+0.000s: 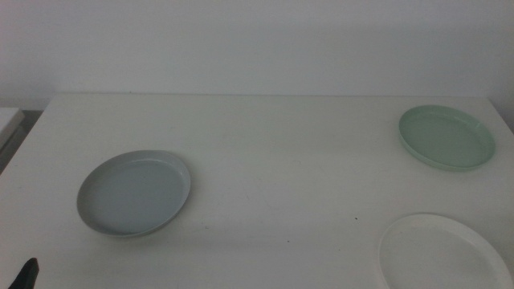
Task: Stack the three bowls on top of each other.
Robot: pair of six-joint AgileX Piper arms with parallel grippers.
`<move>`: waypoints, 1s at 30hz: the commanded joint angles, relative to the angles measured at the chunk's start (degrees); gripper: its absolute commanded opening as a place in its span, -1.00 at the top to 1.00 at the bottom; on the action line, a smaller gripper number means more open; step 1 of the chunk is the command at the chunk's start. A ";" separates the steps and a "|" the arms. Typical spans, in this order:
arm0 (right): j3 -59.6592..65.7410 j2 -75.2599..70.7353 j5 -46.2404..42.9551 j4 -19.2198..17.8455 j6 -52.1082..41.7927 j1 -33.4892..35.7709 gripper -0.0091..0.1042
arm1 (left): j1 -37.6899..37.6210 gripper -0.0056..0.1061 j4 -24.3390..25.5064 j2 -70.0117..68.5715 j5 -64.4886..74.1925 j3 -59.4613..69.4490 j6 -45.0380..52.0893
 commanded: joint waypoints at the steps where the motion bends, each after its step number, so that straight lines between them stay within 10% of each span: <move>1: 0.19 -0.27 -0.66 -0.40 -0.36 0.13 -0.78 | -0.02 -0.78 0.18 -0.17 -0.71 0.02 0.00; 30: 0.19 -0.27 -1.07 -0.40 -0.36 0.13 -0.78 | -0.02 -0.78 -4.94 -0.17 -12.71 0.02 -4.77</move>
